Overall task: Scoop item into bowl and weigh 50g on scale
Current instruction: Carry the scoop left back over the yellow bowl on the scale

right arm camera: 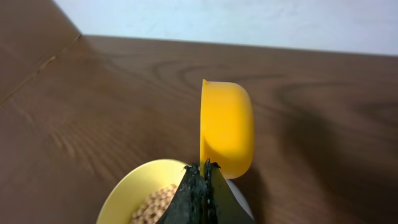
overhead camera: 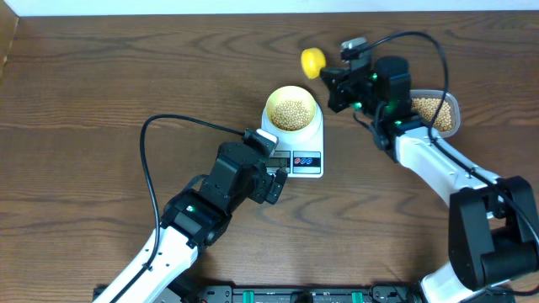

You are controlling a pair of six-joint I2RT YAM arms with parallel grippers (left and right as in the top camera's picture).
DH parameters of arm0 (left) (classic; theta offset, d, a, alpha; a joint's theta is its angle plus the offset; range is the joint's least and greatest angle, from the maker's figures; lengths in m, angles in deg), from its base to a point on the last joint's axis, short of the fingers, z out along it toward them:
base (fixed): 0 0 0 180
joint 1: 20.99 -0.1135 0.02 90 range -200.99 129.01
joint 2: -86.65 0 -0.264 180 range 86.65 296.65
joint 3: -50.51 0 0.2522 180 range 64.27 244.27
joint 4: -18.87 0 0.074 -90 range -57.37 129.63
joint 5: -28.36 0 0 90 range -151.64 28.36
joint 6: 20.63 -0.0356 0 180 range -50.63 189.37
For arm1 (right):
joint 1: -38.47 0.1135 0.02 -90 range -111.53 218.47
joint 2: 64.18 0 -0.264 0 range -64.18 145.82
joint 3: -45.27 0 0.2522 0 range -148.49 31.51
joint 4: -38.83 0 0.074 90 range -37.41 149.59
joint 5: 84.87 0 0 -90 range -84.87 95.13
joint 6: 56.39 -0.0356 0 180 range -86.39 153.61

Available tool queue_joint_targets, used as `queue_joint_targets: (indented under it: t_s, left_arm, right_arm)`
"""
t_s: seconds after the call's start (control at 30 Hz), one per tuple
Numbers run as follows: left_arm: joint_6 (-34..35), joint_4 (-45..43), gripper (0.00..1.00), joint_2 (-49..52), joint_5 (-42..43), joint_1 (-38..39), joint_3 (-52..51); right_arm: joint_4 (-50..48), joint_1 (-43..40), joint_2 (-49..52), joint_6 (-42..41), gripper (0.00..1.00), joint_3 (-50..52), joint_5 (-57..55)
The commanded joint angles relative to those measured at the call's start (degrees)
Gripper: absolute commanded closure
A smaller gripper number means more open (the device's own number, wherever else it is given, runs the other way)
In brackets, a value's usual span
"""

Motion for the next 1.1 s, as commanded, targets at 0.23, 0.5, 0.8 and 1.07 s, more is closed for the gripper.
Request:
queue_joint_targets:
  t_s: [0.23, 0.5, 0.8, 1.07]
  left_arm:
    - [0.9, -0.04, 0.02, 0.09, -0.63, -0.22, 0.11]
    - [0.9, -0.04, 0.02, 0.09, -0.63, -0.22, 0.11]
    - [0.9, -0.04, 0.02, 0.09, -0.63, -0.22, 0.11]
    - [0.9, -0.04, 0.02, 0.09, -0.63, -0.22, 0.11]
  right_arm:
    - [-0.2, 2.84, 0.28, -0.63, 0.99, -0.09, 3.54]
    - [0.37, 2.82, 0.28, -2.14, 0.99, -0.09, 6.51]
    - [2.84, 2.82, 0.26, -5.03, 0.99, -0.24, 9.16]
    - [12.26, 2.82, 0.24, -3.56, 0.99, -6.6, 10.19]
